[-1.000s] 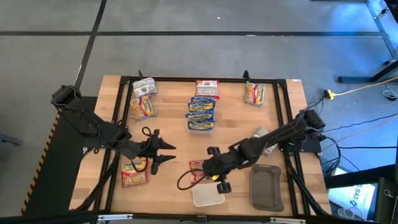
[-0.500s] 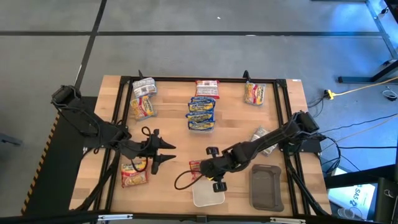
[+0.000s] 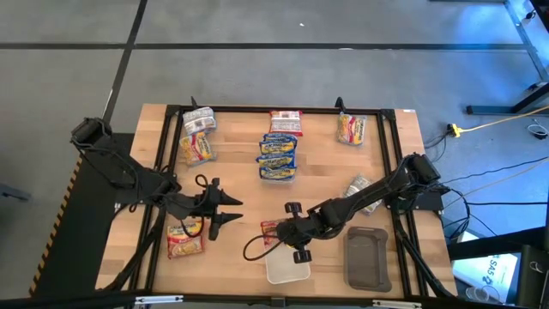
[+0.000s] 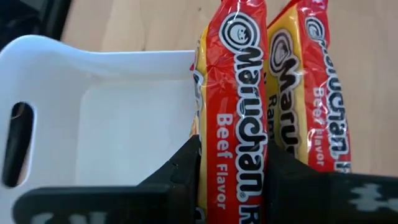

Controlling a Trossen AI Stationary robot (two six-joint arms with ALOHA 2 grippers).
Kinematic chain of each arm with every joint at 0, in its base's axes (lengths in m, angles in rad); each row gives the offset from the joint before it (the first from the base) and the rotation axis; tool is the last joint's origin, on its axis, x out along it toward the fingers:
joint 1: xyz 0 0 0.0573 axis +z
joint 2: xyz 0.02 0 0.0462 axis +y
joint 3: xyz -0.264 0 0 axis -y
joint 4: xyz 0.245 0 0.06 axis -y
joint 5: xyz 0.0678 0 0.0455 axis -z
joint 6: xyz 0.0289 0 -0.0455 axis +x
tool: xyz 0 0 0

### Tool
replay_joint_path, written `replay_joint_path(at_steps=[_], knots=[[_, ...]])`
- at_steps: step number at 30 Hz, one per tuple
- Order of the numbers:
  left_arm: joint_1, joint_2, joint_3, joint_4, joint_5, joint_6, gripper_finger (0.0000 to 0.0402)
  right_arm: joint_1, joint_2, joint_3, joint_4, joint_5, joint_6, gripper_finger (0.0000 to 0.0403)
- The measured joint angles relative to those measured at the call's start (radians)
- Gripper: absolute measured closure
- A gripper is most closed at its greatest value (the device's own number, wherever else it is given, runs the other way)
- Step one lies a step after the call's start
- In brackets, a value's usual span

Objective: Sort Maruchan noodles
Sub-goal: Put the red noodle pack into the white bin

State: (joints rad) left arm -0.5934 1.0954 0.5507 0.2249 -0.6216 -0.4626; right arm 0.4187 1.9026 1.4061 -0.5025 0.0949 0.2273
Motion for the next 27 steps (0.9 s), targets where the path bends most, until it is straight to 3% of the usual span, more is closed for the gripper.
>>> replay_joint_path(at_steps=[4,9,16,27], knots=[[0.000,0.000,0.000,0.000,0.000,-0.001,0.0221,0.000,0.000,-0.027,0.038,0.011,-0.001,0.0304],[0.000,0.000,0.000,0.001,0.000,-0.002,0.0221,0.000,0.000,-0.027,0.043,0.015,-0.016,0.0236],[0.000,0.000,0.000,0.002,0.001,-0.004,0.0221,0.000,0.000,-0.007,0.037,0.114,-0.033,0.0161],[0.000,0.000,0.000,0.009,0.002,-0.008,0.0221,0.000,-0.003,0.069,-0.026,0.207,-0.102,0.0163]])
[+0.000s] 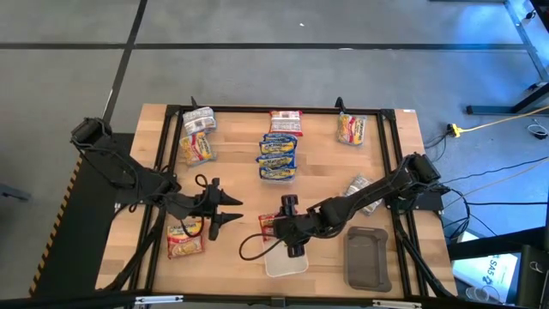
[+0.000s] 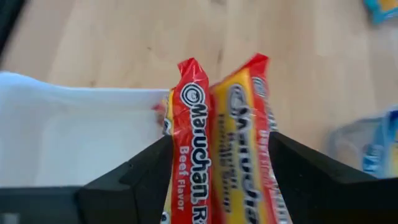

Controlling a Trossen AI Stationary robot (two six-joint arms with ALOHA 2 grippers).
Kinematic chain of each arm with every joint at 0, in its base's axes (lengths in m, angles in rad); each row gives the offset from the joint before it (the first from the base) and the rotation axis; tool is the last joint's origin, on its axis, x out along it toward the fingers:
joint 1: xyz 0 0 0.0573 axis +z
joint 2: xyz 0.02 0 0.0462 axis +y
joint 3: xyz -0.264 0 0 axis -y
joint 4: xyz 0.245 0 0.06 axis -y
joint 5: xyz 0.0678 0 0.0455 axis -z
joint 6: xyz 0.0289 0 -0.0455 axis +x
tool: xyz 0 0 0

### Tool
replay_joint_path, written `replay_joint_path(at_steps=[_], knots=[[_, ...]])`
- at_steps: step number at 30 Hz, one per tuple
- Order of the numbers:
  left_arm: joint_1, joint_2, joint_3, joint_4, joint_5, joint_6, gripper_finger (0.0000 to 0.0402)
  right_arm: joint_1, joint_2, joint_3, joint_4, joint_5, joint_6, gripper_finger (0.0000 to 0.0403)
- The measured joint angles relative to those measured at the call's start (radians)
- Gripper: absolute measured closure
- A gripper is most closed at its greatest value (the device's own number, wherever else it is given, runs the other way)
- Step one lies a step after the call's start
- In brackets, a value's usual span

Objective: Sort Maruchan noodles
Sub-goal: Put the red noodle pack into the white bin, then adjust the white bin

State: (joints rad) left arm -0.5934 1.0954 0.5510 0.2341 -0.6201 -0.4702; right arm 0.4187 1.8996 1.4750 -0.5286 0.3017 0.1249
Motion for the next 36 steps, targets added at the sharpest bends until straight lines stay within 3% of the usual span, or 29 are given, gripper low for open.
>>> replay_joint_path(at_steps=[9,17,28,36], knots=[[0.000,0.000,0.000,0.000,0.000,0.000,0.0221,0.000,0.000,-0.016,0.013,0.113,-0.008,0.0168],[0.000,0.000,0.000,0.009,0.000,0.001,0.0221,0.001,0.000,0.003,-0.007,0.114,-0.028,0.0168],[0.002,0.020,0.001,0.030,-0.024,0.001,0.0221,0.001,-0.054,0.073,-0.143,-0.025,-0.100,0.0169],[0.025,0.159,0.004,0.122,-0.017,-0.045,0.0221,0.001,-0.221,-0.155,0.065,-0.117,-0.088,0.0169]])
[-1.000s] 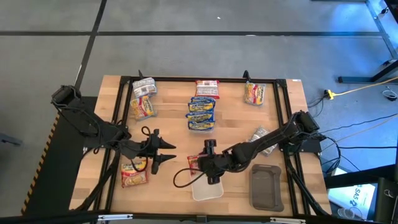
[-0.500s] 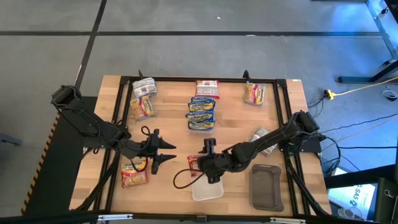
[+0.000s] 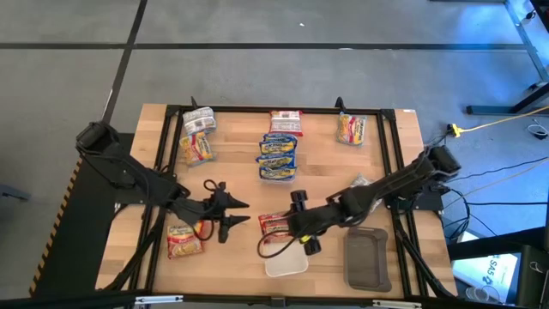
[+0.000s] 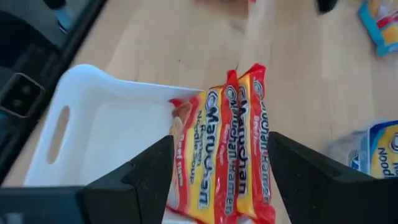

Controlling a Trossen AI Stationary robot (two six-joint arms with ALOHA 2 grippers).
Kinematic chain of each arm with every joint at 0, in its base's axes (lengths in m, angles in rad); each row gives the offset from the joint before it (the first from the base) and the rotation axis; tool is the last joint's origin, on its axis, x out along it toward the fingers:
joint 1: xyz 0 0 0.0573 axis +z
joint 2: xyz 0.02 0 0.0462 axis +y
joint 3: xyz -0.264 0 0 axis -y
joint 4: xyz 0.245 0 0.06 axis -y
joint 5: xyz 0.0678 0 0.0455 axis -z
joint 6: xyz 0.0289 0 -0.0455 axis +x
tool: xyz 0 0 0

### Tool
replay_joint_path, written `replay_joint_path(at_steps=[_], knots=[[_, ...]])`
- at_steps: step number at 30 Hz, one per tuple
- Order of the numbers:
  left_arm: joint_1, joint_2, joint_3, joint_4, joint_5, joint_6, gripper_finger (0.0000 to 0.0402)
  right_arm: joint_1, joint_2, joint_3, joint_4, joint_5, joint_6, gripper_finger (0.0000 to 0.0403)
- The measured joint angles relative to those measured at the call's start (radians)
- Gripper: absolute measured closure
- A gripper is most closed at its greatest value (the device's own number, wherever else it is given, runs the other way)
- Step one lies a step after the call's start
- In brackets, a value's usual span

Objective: Sort Maruchan noodles
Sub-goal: Adjust the white bin

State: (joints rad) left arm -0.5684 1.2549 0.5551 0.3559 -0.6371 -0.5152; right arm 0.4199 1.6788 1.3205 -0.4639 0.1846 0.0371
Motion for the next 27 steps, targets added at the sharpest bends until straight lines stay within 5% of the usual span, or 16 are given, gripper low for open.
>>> replay_joint_path(at_steps=[4,7,12,15,20,27], knots=[[0.014,0.045,0.072,-0.080,0.039,-0.069,0.0226,0.000,-0.111,-0.144,0.147,-0.020,0.002,0.0169],[0.010,0.044,0.171,-0.287,0.101,-0.192,0.0227,0.000,-0.186,-0.271,0.270,-0.031,0.007,0.0169],[-0.041,0.044,0.332,-0.728,0.266,-0.545,0.0227,-0.001,-0.259,-0.446,0.452,-0.047,0.062,0.0169],[-0.089,0.051,0.356,-0.841,0.324,-0.731,0.0227,-0.001,-0.265,-0.498,0.522,-0.057,0.069,0.0169],[-0.169,0.080,0.359,-0.820,0.297,-0.809,0.0227,-0.001,-0.265,-0.506,0.515,-0.074,0.069,0.0169],[-0.155,0.250,0.358,-0.639,0.197,-0.643,0.0227,0.000,-0.259,-0.506,0.378,-0.127,0.167,0.0169]])
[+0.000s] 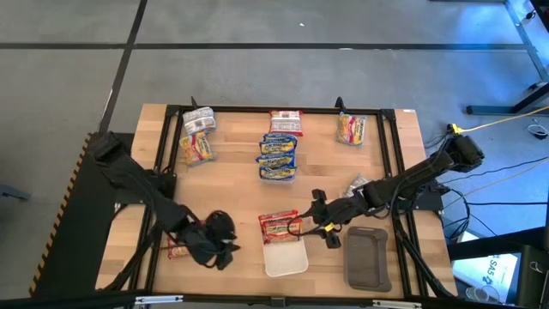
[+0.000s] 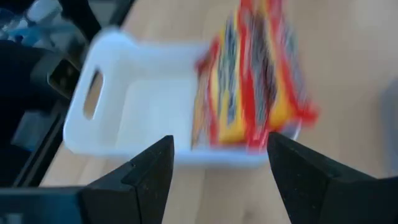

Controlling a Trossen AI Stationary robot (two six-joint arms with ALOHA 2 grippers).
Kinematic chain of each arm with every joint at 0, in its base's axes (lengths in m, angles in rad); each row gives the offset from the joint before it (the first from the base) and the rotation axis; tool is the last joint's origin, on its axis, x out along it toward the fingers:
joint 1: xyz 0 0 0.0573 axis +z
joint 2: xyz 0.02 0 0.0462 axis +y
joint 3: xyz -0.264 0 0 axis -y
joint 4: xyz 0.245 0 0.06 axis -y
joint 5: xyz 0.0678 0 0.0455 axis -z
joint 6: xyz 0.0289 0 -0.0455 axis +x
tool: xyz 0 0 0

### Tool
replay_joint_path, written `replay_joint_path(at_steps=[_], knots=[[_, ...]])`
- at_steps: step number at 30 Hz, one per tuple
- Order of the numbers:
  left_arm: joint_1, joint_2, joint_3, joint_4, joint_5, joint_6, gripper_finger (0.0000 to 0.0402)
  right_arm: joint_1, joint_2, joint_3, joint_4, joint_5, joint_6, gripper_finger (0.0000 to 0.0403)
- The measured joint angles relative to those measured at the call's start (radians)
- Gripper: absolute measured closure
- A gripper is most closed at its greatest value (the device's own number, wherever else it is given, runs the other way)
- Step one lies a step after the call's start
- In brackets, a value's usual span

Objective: Sort Maruchan noodles
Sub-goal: Adjust the white bin

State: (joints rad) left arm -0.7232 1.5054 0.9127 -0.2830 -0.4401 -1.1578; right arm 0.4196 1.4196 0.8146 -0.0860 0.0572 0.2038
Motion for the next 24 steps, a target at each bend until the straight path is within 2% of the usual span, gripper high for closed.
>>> replay_joint_path(at_steps=[4,10,18,24], knots=[[0.037,0.111,0.000,0.210,0.032,0.148,0.0227,0.019,0.013,-0.001,-0.082,-0.094,0.057,0.0169],[0.087,0.240,0.000,0.446,0.032,0.277,0.0227,0.062,0.078,-0.001,-0.035,-0.001,0.084,0.0169],[0.137,0.304,-0.001,0.445,0.043,0.254,0.0227,0.065,0.209,0.000,0.085,0.007,0.120,0.0169],[0.183,0.301,-0.001,0.427,0.038,0.254,0.0227,0.065,0.245,-0.001,0.097,0.069,0.158,0.0169]])
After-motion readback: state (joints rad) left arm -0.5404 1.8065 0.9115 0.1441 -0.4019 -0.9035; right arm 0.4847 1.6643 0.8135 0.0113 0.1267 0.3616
